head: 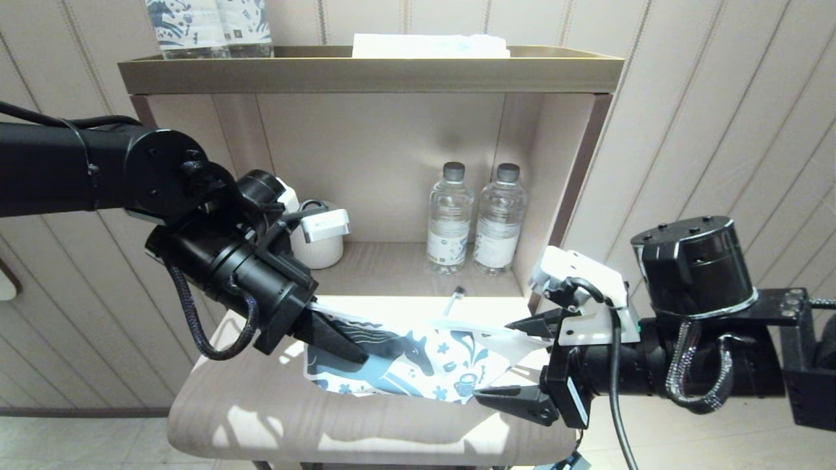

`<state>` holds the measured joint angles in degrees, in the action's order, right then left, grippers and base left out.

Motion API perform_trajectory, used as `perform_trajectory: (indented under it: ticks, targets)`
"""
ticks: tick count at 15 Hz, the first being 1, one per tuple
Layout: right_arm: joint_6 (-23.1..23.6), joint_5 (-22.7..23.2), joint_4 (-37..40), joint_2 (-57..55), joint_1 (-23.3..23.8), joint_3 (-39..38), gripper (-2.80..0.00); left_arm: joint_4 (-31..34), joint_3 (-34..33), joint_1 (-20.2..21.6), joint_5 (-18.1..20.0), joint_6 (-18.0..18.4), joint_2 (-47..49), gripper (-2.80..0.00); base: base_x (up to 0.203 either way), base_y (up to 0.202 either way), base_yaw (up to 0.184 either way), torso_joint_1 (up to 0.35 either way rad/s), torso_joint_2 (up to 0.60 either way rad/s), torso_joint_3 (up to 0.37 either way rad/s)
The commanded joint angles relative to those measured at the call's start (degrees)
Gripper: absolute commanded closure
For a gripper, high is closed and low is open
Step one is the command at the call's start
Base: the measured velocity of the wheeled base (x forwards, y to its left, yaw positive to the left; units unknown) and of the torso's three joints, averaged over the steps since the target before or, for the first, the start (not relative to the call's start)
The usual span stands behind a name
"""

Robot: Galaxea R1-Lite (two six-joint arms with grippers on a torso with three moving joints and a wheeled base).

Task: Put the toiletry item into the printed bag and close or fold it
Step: Pick up the toothpaste

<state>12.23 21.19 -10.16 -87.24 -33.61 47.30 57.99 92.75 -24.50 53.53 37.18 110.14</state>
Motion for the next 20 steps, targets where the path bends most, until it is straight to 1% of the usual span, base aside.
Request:
perform_trajectory:
  ticks: [1,6,11,12,20]
  targets:
    - [0.16,0.08,-0.09,-0.3,-0.29,-0.19,-2.8,0.28,-0.02,-0.02,0.3,0.26,0.03,0.0,0.0,0.0,0.0,0.0,0.0,0.0]
    - [0.6,-0.01,-0.04,0.18,-0.67,-0.37,-2.8,0.28,-0.2,-0.06,0.26,0.7,0.25,0.0,0.0,0.0,0.0,0.0,0.0,0.0]
    - [0.4,-0.01,-0.07,-0.04,-0.64,1.04,-2.8,0.02,-0.55,-0.11,0.26,0.7,0.25,0.0,0.0,0.0,0.0,0.0,0.0,0.0]
    - [0.42,0.02,-0.12,-0.3,-0.49,0.95,0.0,0.02,-0.55,-0.11,0.26,0.7,0.16,0.0,0.0,0.0,0.0,0.0,0.0,0.0]
    - [0.33,0.35,-0.04,-0.3,-0.75,0.6,0.0,0.11,-0.72,-0.11,0.26,0.79,-0.19,0.0,0.0,0.0,0.0,0.0,0.0,0.0]
